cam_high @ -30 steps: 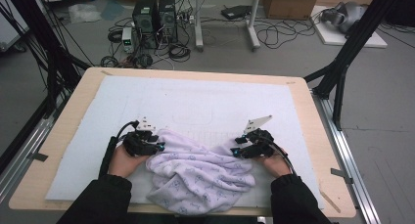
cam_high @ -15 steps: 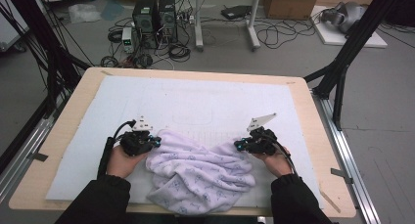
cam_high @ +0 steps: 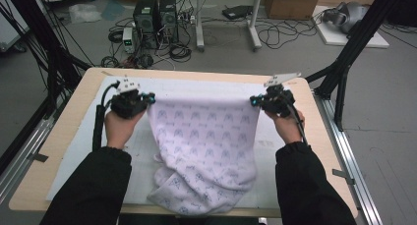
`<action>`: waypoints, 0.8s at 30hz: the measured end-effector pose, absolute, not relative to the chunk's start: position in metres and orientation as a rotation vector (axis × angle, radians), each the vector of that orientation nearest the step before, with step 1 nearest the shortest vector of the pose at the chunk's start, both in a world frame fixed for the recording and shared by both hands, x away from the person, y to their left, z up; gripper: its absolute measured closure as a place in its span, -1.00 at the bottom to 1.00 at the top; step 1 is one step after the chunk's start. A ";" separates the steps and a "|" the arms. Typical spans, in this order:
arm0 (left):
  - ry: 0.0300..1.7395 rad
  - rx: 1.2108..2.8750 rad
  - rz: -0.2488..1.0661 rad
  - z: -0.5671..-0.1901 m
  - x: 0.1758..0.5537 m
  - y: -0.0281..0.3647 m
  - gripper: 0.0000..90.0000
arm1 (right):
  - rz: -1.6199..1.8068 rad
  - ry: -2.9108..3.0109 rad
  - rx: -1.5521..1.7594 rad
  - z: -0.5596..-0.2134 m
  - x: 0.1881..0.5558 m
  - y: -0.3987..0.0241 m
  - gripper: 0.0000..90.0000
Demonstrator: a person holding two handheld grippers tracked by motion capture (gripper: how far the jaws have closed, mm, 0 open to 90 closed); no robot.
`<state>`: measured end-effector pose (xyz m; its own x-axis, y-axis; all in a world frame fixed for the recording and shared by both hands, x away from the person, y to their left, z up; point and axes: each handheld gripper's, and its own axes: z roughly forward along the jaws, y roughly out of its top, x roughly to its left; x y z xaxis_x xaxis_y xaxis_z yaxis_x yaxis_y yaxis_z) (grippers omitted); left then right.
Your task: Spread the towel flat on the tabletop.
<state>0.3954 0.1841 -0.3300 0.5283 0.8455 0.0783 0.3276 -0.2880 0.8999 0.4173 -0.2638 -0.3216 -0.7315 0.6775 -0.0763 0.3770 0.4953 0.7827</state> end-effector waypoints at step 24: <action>0.701 2.110 0.175 -0.424 0.319 0.148 0.17 | 1.177 2.745 0.682 -0.423 0.305 -0.242 0.08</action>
<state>0.3192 0.1476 -0.4241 0.8306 0.5418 -0.1286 0.4176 -0.4533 0.7875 0.3053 -0.2420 -0.4233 -0.8981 0.4281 0.1009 0.3682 0.6061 0.7050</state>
